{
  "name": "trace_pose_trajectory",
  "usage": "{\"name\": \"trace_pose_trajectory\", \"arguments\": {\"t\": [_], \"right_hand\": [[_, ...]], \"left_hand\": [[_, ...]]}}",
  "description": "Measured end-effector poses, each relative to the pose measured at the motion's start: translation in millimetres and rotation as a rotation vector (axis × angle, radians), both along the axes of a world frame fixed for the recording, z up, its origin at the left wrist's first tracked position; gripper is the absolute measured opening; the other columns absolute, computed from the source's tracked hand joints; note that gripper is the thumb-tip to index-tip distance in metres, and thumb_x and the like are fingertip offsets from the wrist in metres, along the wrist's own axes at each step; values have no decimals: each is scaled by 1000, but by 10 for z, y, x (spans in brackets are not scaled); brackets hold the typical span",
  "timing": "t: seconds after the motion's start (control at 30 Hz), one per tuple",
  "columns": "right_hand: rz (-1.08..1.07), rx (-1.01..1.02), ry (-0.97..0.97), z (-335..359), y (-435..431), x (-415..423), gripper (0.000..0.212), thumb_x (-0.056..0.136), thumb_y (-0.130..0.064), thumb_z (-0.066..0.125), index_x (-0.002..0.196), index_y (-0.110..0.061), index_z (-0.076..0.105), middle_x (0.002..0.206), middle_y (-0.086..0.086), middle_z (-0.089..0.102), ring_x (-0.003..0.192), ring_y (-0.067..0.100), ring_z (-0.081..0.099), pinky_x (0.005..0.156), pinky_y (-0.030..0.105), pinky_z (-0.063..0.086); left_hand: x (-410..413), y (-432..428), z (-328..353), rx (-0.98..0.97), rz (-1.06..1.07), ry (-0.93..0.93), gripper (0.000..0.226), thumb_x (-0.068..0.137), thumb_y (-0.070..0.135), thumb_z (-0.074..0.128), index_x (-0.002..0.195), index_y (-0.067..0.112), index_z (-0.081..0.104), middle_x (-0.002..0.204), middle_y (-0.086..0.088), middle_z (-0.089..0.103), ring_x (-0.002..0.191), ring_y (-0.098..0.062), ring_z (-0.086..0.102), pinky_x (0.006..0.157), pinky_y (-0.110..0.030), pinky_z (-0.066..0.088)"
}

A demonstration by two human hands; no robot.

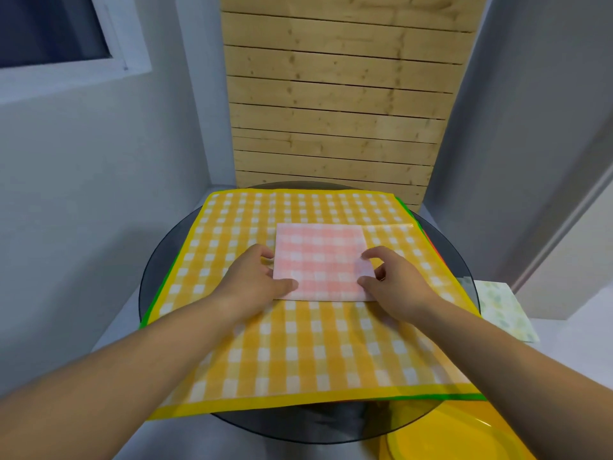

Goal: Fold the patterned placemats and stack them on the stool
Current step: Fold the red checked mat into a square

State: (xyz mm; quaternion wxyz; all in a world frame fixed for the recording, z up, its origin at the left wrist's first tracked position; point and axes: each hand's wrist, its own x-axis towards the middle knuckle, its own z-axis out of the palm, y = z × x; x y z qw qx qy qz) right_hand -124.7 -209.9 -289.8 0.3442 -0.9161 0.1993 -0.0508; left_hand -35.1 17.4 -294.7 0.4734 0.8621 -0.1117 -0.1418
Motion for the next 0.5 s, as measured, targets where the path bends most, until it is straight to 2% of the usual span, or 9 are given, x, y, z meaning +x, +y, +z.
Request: {"name": "trace_pose_trajectory", "arguments": {"t": [0.07, 0.17, 0.27, 0.4, 0.47, 0.5], "right_hand": [[8, -22, 26, 13, 5, 14, 29, 98, -26, 59, 126, -28, 59, 94, -5, 60, 75, 12, 58, 57, 20, 41], [14, -27, 54, 16, 10, 32, 32, 98, -22, 58, 130, -23, 63, 118, 1, 62, 104, 17, 59, 82, 21, 43], [15, -31, 76, 13, 16, 43, 33, 99, -19, 55, 132, -19, 62, 132, 2, 61, 123, 20, 55, 98, 27, 42], [19, -67, 93, 9, 40, 48, 34, 100, -17, 52, 133, -16, 61, 138, 2, 59, 128, 21, 52, 99, 26, 40], [21, -99, 103, 3, 51, 50, 34, 100, -17, 50, 132, -16, 61, 138, 3, 59, 129, 21, 52, 100, 27, 40], [23, -111, 107, -1, 59, 50, 34, 101, -17, 49, 133, -16, 61, 138, 3, 59, 129, 22, 52, 101, 28, 41]], "left_hand": [[2, -6, 2, 0, -11, 19, 65, 73, 24, 89, 125, 23, 51, 97, 1, 71, 84, -11, 70, 69, -27, 51], [12, -3, 22, 18, -39, 42, 76, 68, 21, 92, 131, 24, 50, 100, 2, 71, 87, -12, 71, 74, -28, 55], [10, -2, 46, 37, -50, 34, 77, 69, 19, 91, 134, 23, 50, 100, 2, 71, 87, -11, 71, 73, -27, 54], [-11, -15, 41, 55, -49, -7, 69, 76, 19, 87, 135, 23, 52, 98, 3, 71, 85, -9, 69, 67, -23, 49], [-14, -24, 36, 79, -58, -27, 72, 80, 21, 84, 142, 24, 47, 106, 3, 70, 91, -10, 68, 72, -23, 50], [-14, -28, 28, 93, -64, -39, 72, 83, 22, 81, 145, 25, 45, 115, 1, 69, 99, -13, 67, 79, -26, 52]]}}
